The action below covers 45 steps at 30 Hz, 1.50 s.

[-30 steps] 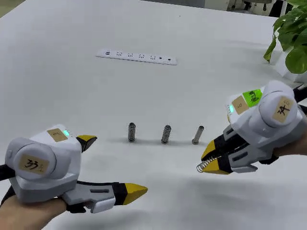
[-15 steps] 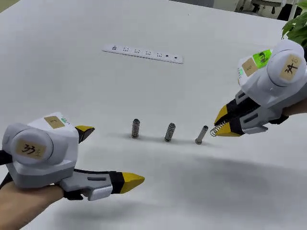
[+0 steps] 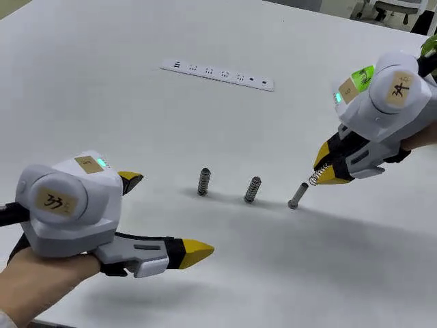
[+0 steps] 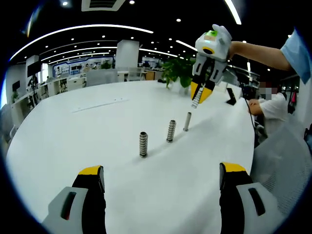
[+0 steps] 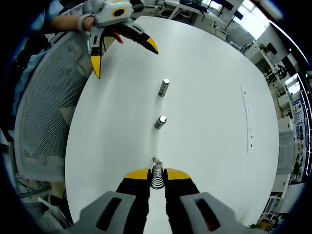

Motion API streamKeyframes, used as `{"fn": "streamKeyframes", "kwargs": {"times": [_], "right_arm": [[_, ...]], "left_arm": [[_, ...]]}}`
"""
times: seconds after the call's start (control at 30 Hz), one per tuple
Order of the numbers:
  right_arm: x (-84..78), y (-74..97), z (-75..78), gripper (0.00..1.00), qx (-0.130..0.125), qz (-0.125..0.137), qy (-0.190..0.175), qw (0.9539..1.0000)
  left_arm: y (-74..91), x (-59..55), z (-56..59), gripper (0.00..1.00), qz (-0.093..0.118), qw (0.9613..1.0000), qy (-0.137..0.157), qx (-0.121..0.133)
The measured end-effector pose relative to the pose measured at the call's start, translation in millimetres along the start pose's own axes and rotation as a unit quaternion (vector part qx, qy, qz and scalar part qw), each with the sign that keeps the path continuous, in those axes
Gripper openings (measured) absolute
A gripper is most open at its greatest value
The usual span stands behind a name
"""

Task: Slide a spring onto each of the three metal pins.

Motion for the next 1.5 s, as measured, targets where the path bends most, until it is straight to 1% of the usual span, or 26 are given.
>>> {"fn": "streamKeyframes", "kwargs": {"times": [0.03, 0.1, 0.23, 0.27, 0.33, 0.37, 0.43, 0.53, 0.6, 0.73, 0.83, 0.97, 1.1, 1.17, 1.4, 1.5], "right_arm": [[0.6, -0.9, 0.5, 0.12, 0.001, -0.002, 0.003, 1.0], [2.7, -2.1, 1.4, 0.12, 0.006, -0.007, 0.009, 0.9999], [6.0, -4.4, 3.8, 0.12, 0.011, -0.011, 0.015, 0.9998], [6.7, -5.3, 4.6, 0.12, 0.013, -0.013, 0.017, 0.9997], [6.2, -8.0, 6.6, 0.12, 0.018, -0.017, 0.019, 0.9995], [6.5, -8.4, 5.2, 0.12, 0.021, -0.02, 0.021, 0.9994], [5.6, -10.4, 3.8, 0.12, 0.027, -0.028, 0.025, 0.999], [4.0, -13.8, 4.0, 0.12, 0.029, -0.031, 0.025, 0.9988], [3.3, -16.0, 6.1, 0.12, 0.029, -0.033, 0.026, 0.9987], [4.4, -16.2, 5.2, 0.12, 0.03, -0.035, 0.027, 0.9986], [4.0, -18.4, 5.6, 0.12, 0.03, -0.039, 0.03, 0.9983], [4.1, -19.8, 6.3, 0.12, 0.028, -0.04, 0.033, 0.9983], [3.8, -20.8, 6.5, 0.12, 0.028, -0.041, 0.032, 0.9983], [4.1, -20.9, 6.7, 0.12, 0.03, -0.039, 0.029, 0.9984], [3.7, -20.6, 6.4, 0.12, 0.031, -0.039, 0.027, 0.9984], [3.0, -20.3, 5.6, 0.12, 0.033, -0.041, 0.028, 0.9982]], "left_arm": [[-0.2, 0.0, -0.4, 1.0, 0.0, 1.0, 0.0, -0.002], [-1.3, 0.6, 3.8, 1.0, 0.0, 1.0, 0.001, -0.005], [-1.7, 0.6, 2.4, 1.0, -0.001, 1.0, -0.001, -0.008], [-2.3, 0.4, 3.5, 1.0, -0.002, 1.0, -0.001, -0.009], [-2.9, 0.4, 5.2, 1.0, -0.002, 0.9999, -0.002, -0.01], [-3.1, 0.4, 5.5, 1.0, -0.002, 0.9999, -0.002, -0.011], [-3.2, -0.1, 4.8, 1.0, -0.004, 0.9999, -0.001, -0.012], [-3.8, -1.3, 3.2, 1.0, -0.004, 0.9999, -0.001, -0.015], [-4.4, -1.5, 3.9, 1.0, -0.004, 0.9998, -0.001, -0.018], [-5.1, -2.6, 6.0, 1.0, -0.008, 0.9998, -0.004, -0.019], [-4.4, -3.0, 3.2, 1.0, -0.007, 0.9998, -0.002, -0.019], [-4.7, -3.9, 3.8, 1.0, -0.01, 0.9998, -0.002, -0.019], [-4.9, -3.5, 7.2, 1.0, -0.011, 0.9998, -0.003, -0.019], [-4.5, -3.9, 4.0, 1.0, -0.011, 0.9998, -0.002, -0.019], [-4.8, -4.4, 5.0, 1.0, -0.013, 0.9997, -0.004, -0.019], [-5.1, -5.2, 5.2, 1.0, -0.018, 0.9996, -0.01, -0.019]]}}
Point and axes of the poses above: the centre of the closed fingertips' face, and the gripper's own axes: y roughly backward along the fingers, z roughly to its right, x roughly out of its top, the point moved 8 cm from there along y, roughly backward along the fingers, and after that the axes turned 4 degrees about -z, right-handed, at the moved point
